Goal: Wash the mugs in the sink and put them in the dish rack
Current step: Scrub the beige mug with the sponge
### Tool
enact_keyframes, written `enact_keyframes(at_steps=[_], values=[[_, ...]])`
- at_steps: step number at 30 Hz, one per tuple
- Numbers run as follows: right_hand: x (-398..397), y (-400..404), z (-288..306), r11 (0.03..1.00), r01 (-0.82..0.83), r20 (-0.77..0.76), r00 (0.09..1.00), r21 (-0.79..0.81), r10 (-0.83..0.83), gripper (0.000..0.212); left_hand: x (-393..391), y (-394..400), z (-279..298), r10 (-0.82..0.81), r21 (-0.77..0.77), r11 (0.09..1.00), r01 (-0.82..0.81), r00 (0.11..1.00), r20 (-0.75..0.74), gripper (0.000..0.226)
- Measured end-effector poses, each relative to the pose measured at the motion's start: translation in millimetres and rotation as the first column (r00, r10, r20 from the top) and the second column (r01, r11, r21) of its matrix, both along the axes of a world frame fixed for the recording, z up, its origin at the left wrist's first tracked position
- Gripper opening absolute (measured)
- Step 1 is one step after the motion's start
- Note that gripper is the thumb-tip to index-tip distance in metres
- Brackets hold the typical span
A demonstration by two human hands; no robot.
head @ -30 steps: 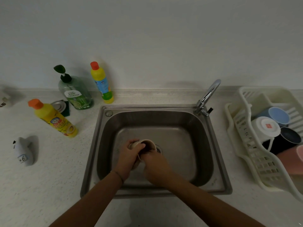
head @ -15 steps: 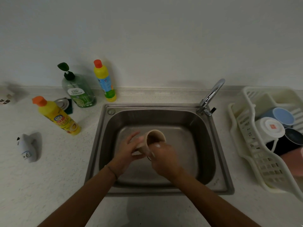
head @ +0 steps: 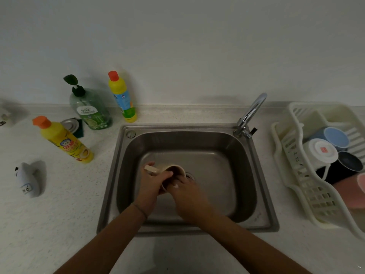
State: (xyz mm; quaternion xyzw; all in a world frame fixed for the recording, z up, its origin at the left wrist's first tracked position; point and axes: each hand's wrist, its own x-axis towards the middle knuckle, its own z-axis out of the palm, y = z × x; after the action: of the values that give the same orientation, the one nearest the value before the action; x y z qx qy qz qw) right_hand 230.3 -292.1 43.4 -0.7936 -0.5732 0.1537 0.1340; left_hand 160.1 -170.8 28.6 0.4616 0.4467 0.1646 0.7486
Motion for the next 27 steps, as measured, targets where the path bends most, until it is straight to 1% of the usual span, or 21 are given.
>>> enact_keyframes(at_steps=[1,2,4,5,6,7,8,9,10,11,12,14,15,17,18,19,21,23,24,25,27], values=[[1.6,-1.0,-1.1,1.000,-0.008,0.050,0.999,-0.018,0.009,0.057,-0.5,0.6,0.2,-0.010,0.003,1.000,0.010,1.000,0.003,0.064],[-1.6,1.9,1.0,0.999,0.032,0.030,0.999,-0.038,-0.031,0.056,0.9,-1.0,0.4,-0.001,0.004,1.000,0.001,1.000,-0.002,0.062],[-12.0,12.6,9.6,0.975,0.217,-0.242,0.944,-0.050,-0.223,0.043,4.8,-6.7,-0.7,0.036,0.012,0.999,-0.036,0.999,-0.017,0.053],[-16.3,16.3,12.0,0.958,0.279,-0.356,0.891,-0.060,-0.282,0.037,5.6,-8.2,-1.5,0.043,0.015,0.999,-0.043,0.999,-0.016,0.050],[-17.8,16.9,13.2,0.958,0.282,-0.406,0.869,-0.059,-0.281,0.034,4.5,-8.1,-1.1,0.038,0.016,0.999,-0.037,0.999,-0.016,0.048],[-15.5,14.1,12.8,0.972,0.233,-0.361,0.904,-0.037,-0.230,0.037,2.3,-5.7,-0.5,0.022,0.020,1.000,-0.021,0.999,-0.025,0.048],[-10.5,9.0,9.3,0.988,0.157,-0.252,0.955,-0.003,-0.153,0.043,-0.8,-1.8,-0.4,0.000,0.026,1.000,0.001,1.000,-0.031,0.049],[-5.2,3.6,3.9,0.998,0.055,-0.069,0.996,0.005,-0.055,0.049,-3.8,1.9,-0.8,-0.024,0.037,0.999,0.026,0.999,-0.036,0.051],[-1.4,-0.4,0.0,1.000,0.007,0.037,0.999,0.005,-0.007,0.054,-5.8,3.7,-0.4,-0.045,0.049,0.998,0.047,0.998,-0.039,0.053],[-1.5,-0.3,-2.3,1.000,0.020,0.047,0.999,-0.001,-0.020,0.056,-5.8,3.3,0.3,-0.060,0.060,0.996,0.062,0.997,-0.043,0.055],[-5.1,3.1,1.0,0.997,0.068,-0.016,0.998,-0.028,-0.069,0.054,-4.8,1.6,-0.3,-0.061,0.067,0.996,0.064,0.997,-0.052,0.055],[-10.7,11.9,8.7,0.988,0.139,-0.240,0.959,-0.064,-0.151,0.042,-2.0,-2.7,-0.2,-0.029,0.059,0.998,0.034,0.997,-0.072,0.051],[-10.5,13.3,10.0,0.988,0.137,-0.288,0.946,-0.064,-0.150,0.040,-1.5,-2.4,0.5,-0.014,0.054,0.998,0.019,0.997,-0.081,0.048],[-2.6,8.7,5.5,0.996,0.069,-0.176,0.981,-0.050,-0.077,0.046,-2.1,5.4,1.3,-0.021,0.072,0.997,0.027,0.995,-0.095,0.050],[1.5,5.5,1.7,0.999,0.007,-0.027,1.000,-0.041,-0.008,0.051,-2.6,10.0,1.7,-0.040,0.093,0.994,0.049,0.994,-0.100,0.054],[2.8,4.2,-0.1,1.000,-0.010,0.039,0.999,-0.023,0.011,0.054,-2.5,12.5,2.8,-0.051,0.112,0.992,0.063,0.993,-0.102,0.058],[-3.9,10.6,6.2,0.998,0.068,-0.014,0.998,-0.003,-0.068,0.048,0.8,9.9,5.8,-0.042,0.120,0.991,0.053,0.995,-0.090,0.056],[-11.5,19.3,15.9,0.984,0.170,-0.213,0.961,-0.045,-0.176,0.034,4.7,4.1,7.8,-0.021,0.111,0.993,0.030,0.997,-0.074,0.049],[-12.0,19.2,16.0,0.983,0.176,-0.261,0.948,-0.043,-0.182,0.032,5.1,3.5,7.6,-0.026,0.110,0.993,0.035,0.997,-0.079,0.048],[-9.0,16.6,15.5,0.990,0.140,-0.222,0.965,-0.018,-0.140,0.035,4.6,5.0,9.3,-0.043,0.104,0.993,0.053,0.995,-0.095,0.049],[2.3,6.4,5.6,1.000,-0.026,0.049,0.998,0.000,0.026,0.047,1.8,14.3,12.9,-0.128,0.078,0.987,0.141,0.981,-0.148,0.056]])
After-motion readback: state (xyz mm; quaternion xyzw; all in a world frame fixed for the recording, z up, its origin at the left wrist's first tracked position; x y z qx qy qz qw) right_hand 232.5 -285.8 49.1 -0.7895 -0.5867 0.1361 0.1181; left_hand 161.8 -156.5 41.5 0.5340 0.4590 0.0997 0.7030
